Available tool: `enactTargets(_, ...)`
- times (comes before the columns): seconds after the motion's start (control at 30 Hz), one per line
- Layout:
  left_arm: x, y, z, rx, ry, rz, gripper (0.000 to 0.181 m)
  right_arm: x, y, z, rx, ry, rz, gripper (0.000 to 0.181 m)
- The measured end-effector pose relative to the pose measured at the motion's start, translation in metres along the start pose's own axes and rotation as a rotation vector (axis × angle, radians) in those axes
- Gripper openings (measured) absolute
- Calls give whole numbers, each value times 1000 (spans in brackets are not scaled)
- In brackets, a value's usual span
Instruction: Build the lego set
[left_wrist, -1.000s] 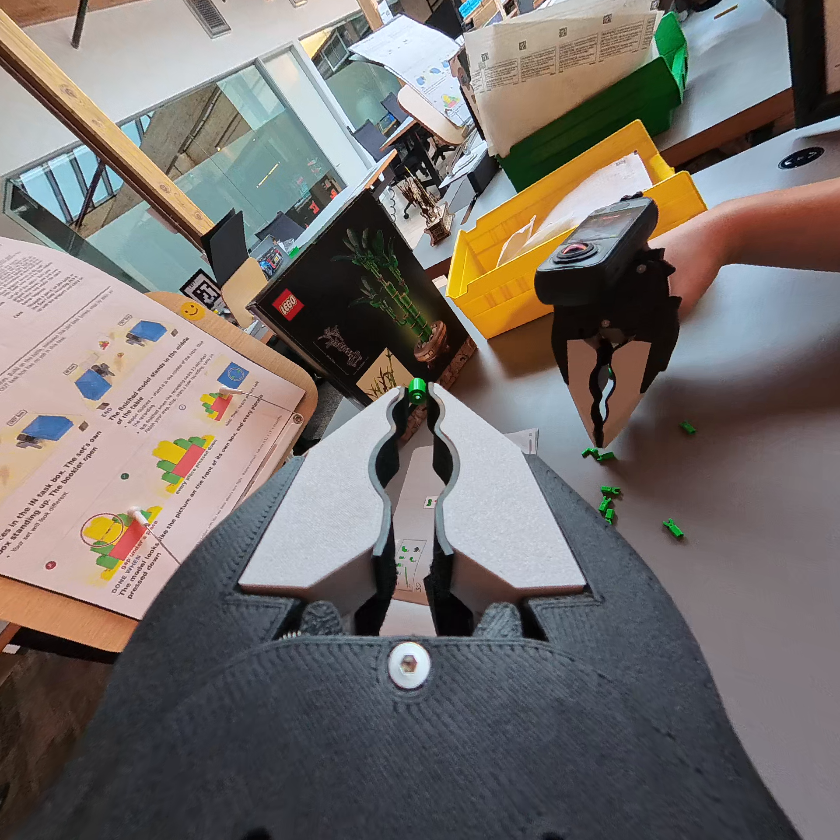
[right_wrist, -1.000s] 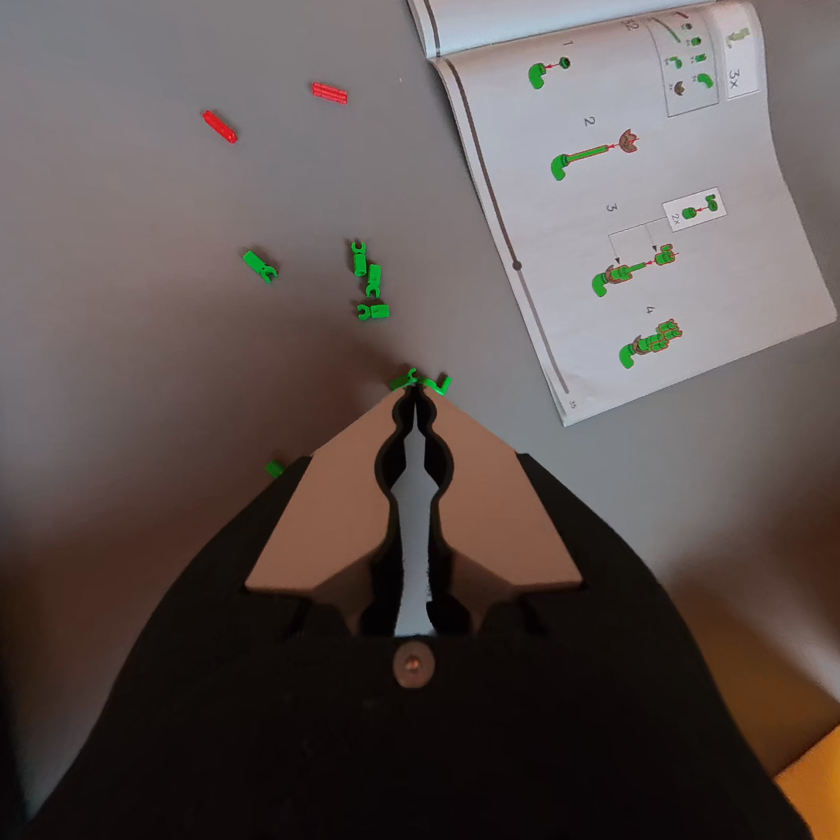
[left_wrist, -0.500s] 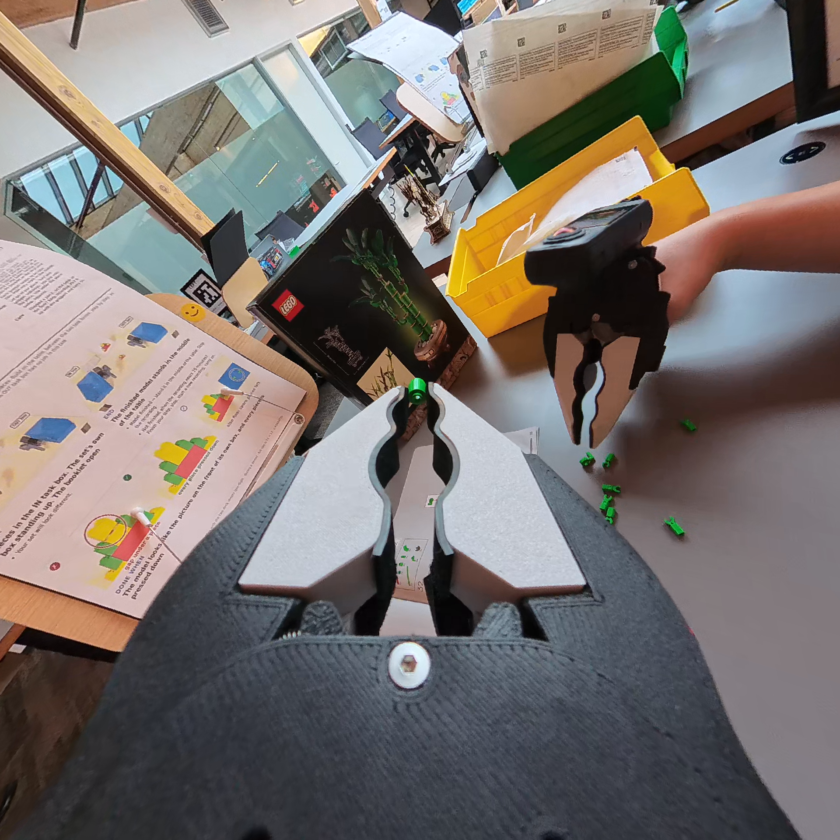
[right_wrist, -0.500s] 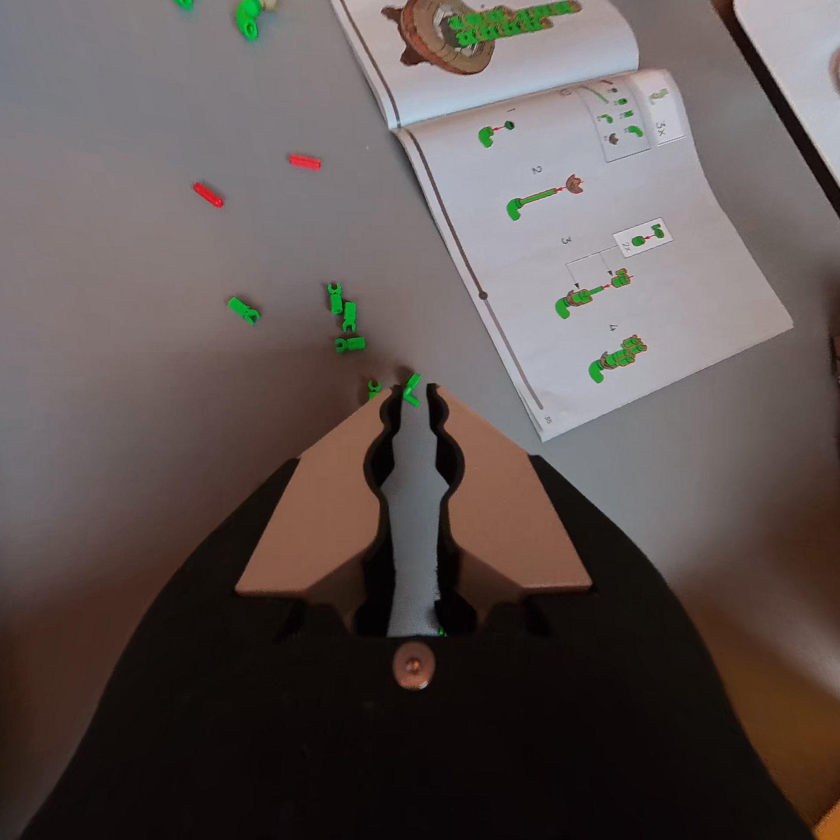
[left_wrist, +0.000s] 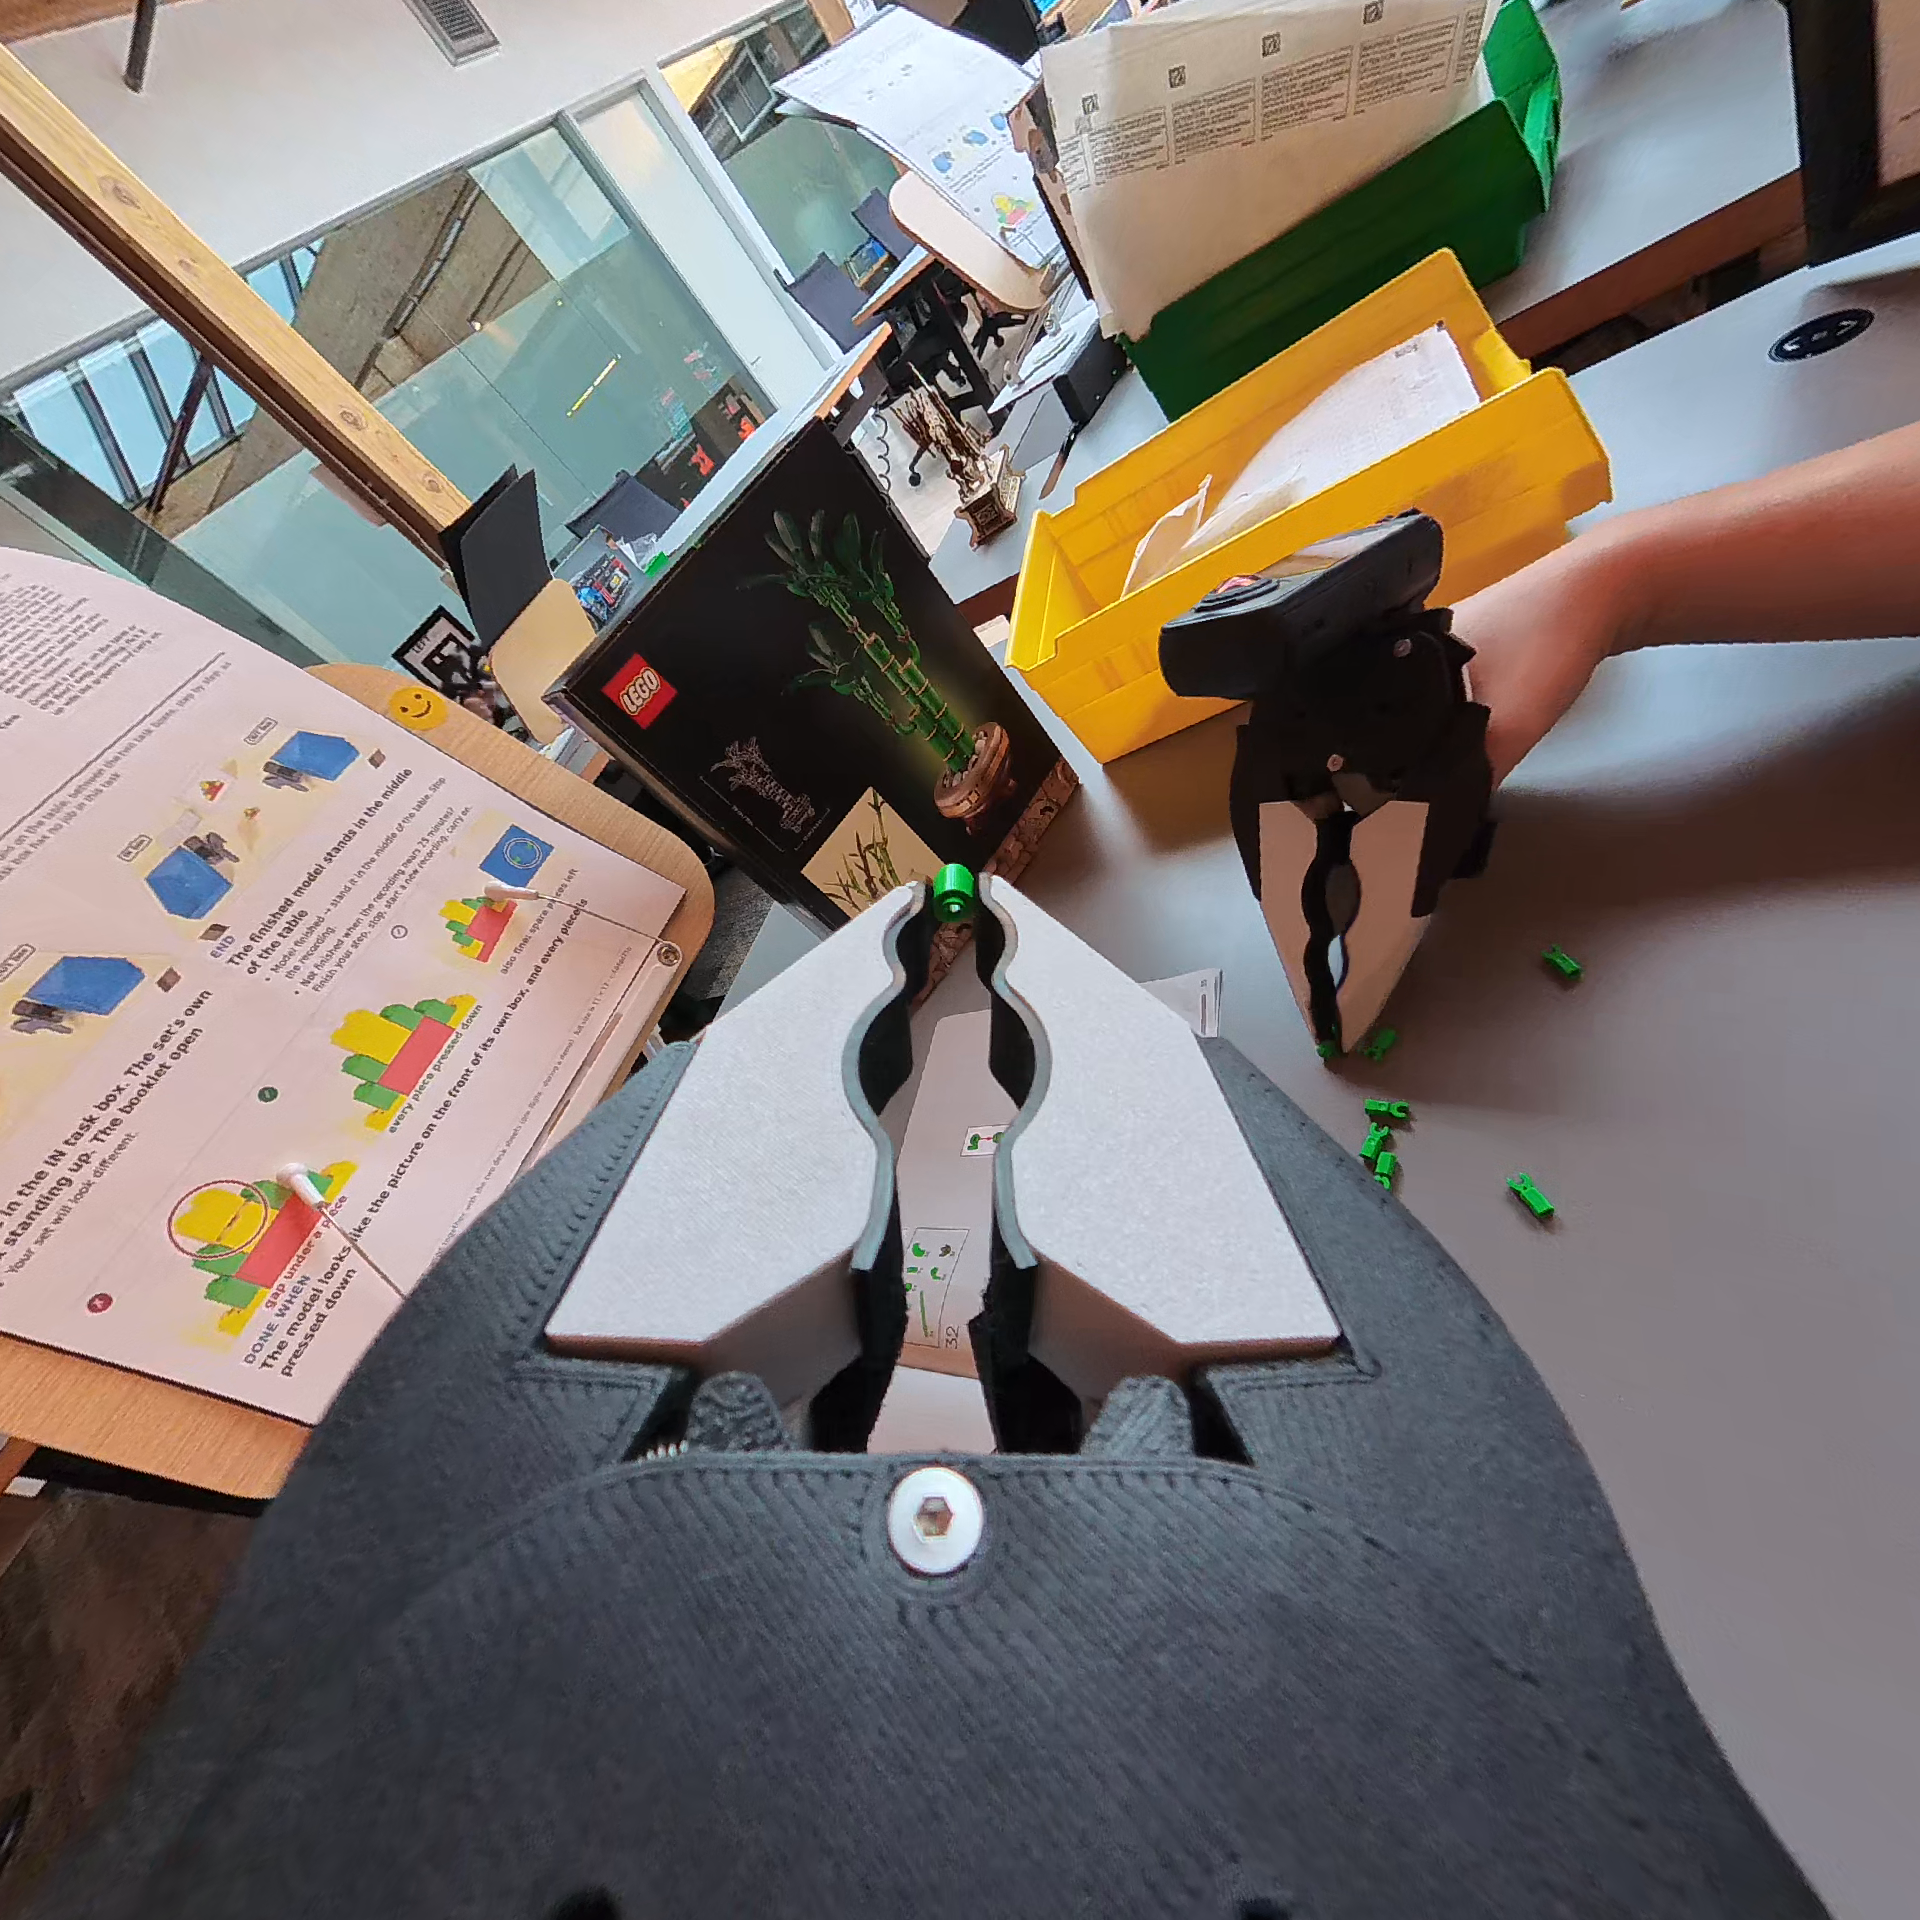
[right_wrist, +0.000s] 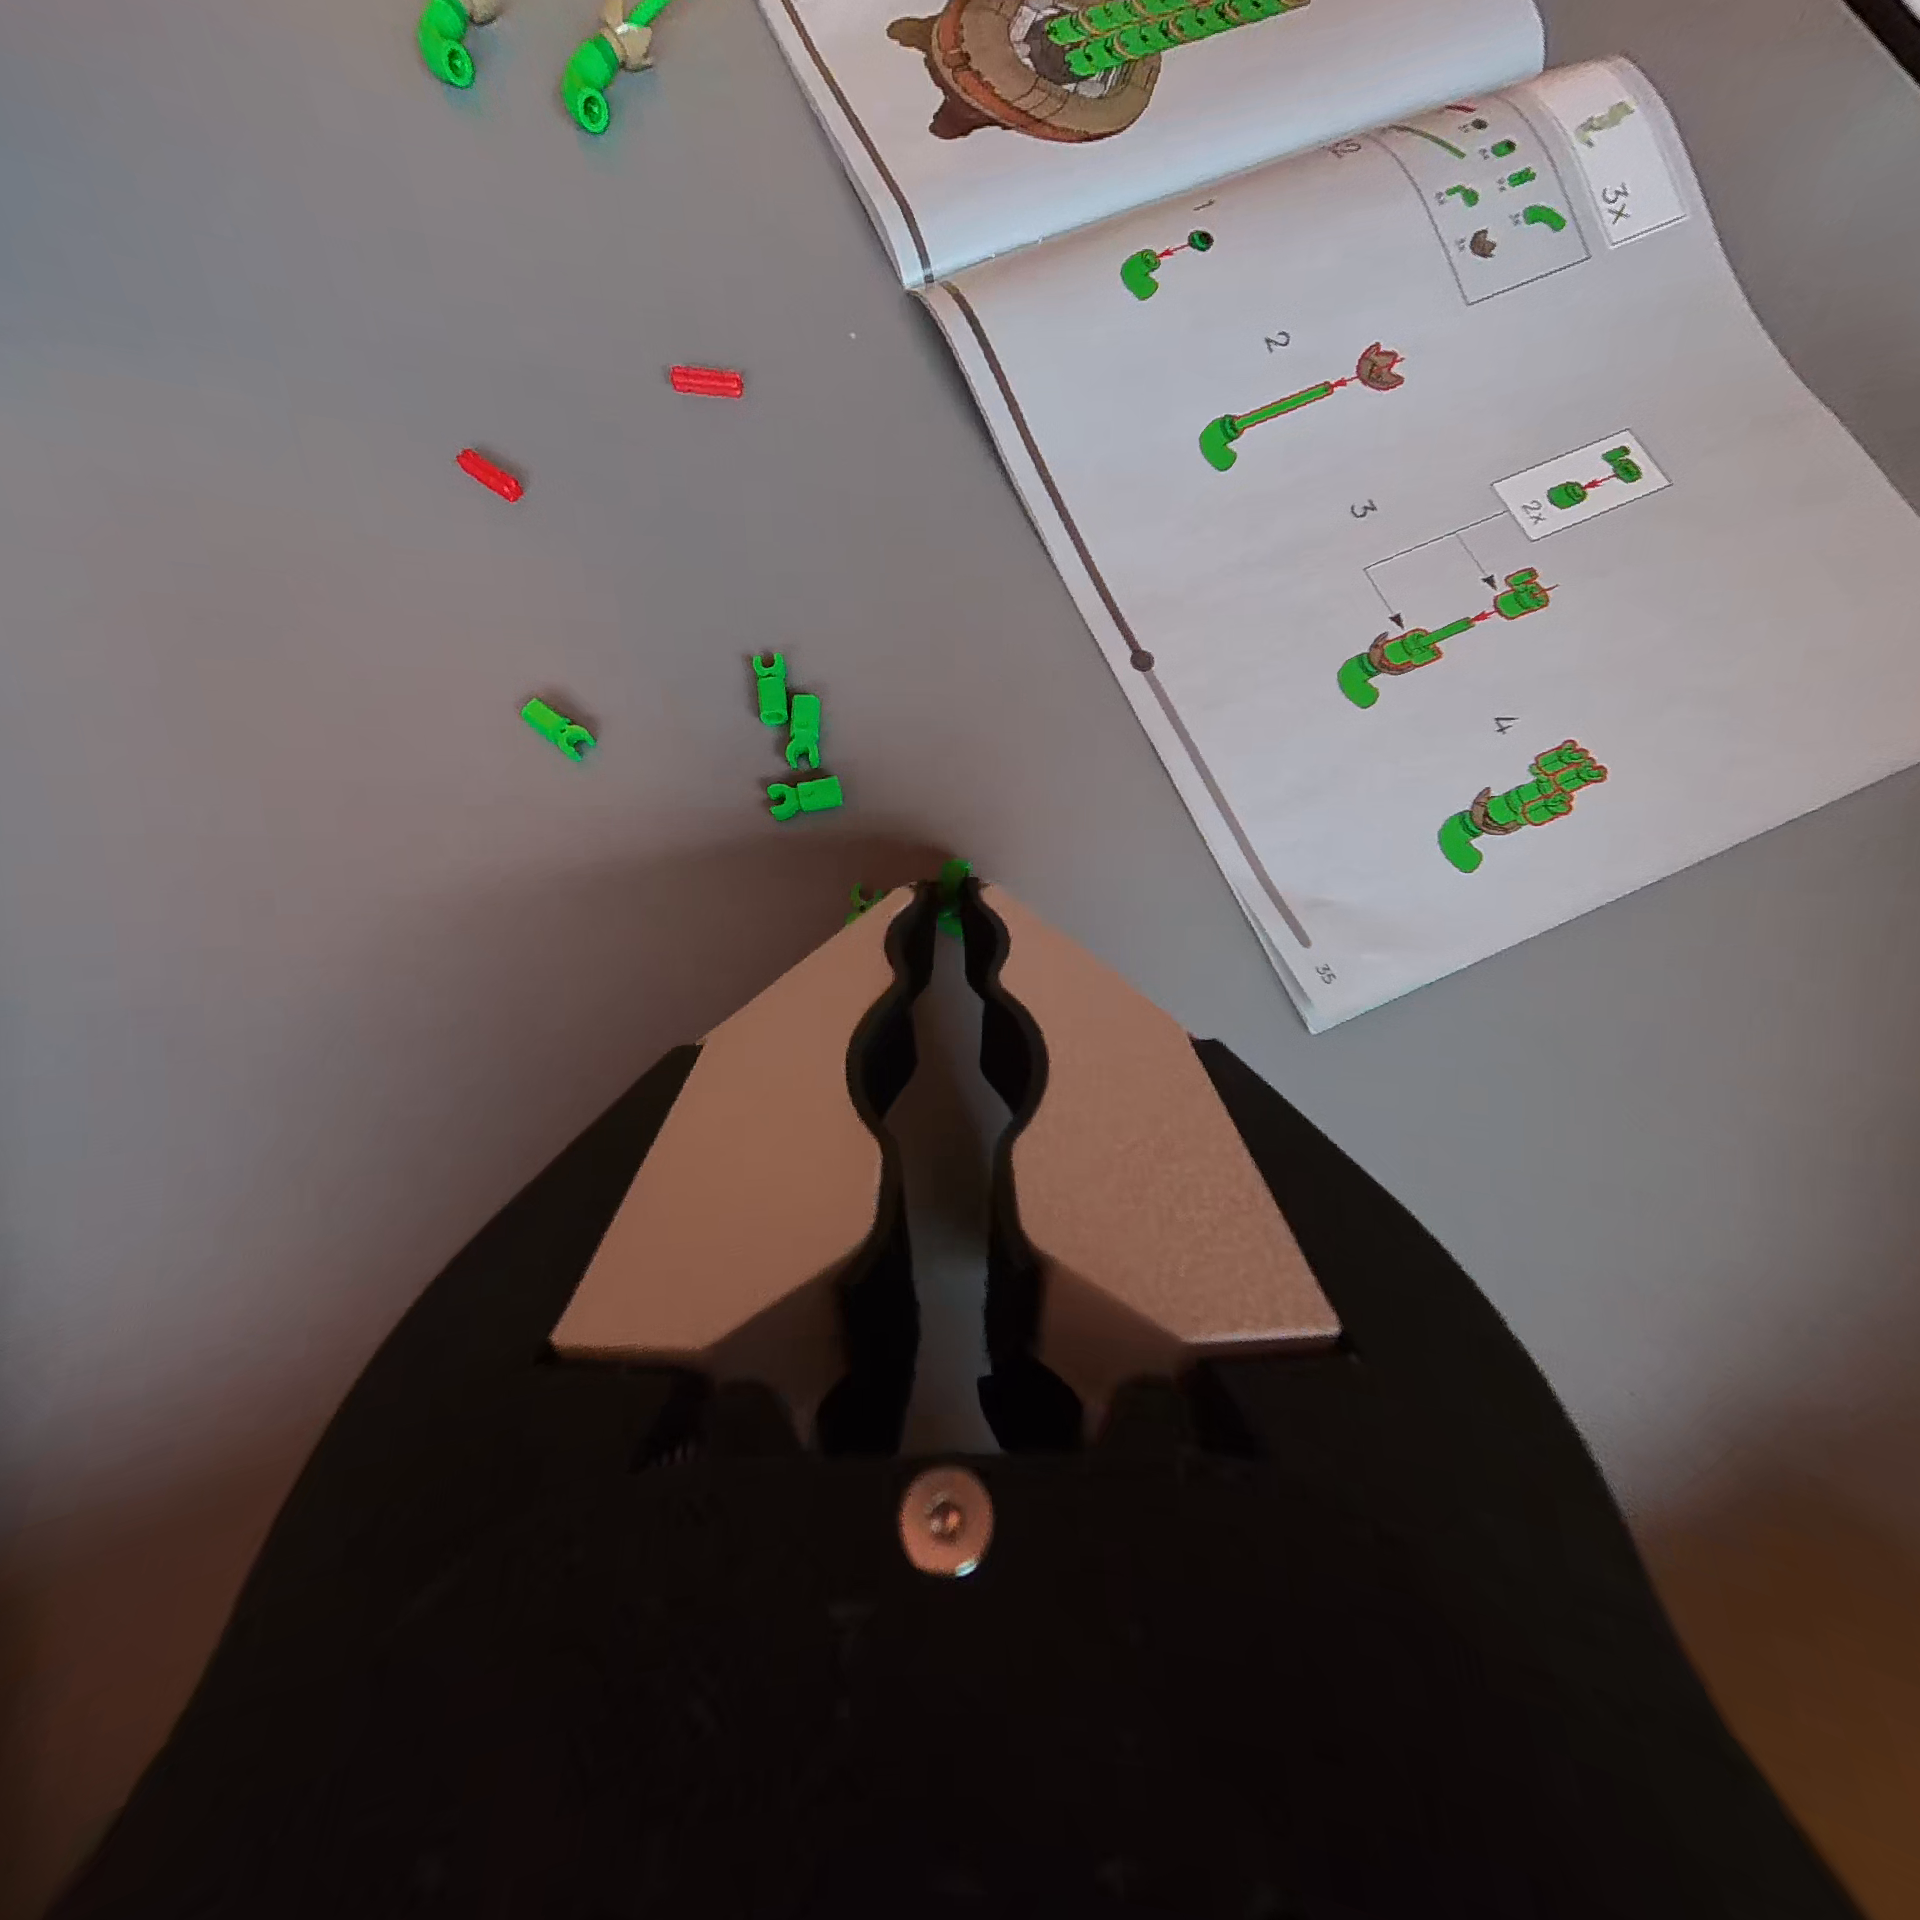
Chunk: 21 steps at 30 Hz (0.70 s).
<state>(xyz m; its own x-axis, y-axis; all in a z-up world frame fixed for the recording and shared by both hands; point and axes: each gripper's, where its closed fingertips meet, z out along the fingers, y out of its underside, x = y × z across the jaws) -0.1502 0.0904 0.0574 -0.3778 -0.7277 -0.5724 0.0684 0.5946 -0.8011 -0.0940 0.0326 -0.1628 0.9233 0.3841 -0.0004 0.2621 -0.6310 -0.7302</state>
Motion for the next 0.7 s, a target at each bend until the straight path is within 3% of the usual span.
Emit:
enactTargets(0.17, 1, 3, 2, -8, 6, -4, 6, -2, 1, -1, 4, -9, 10, 4)
enactTargets(0.3, 2, 4, 3, -15, 9, -6, 6, -5, 3, -3, 0, -12, -6, 15)
enactTargets(0.7, 4, 5, 4, -20, 16, -6, 6, -8, 5, -5, -2, -26, -32, 10)
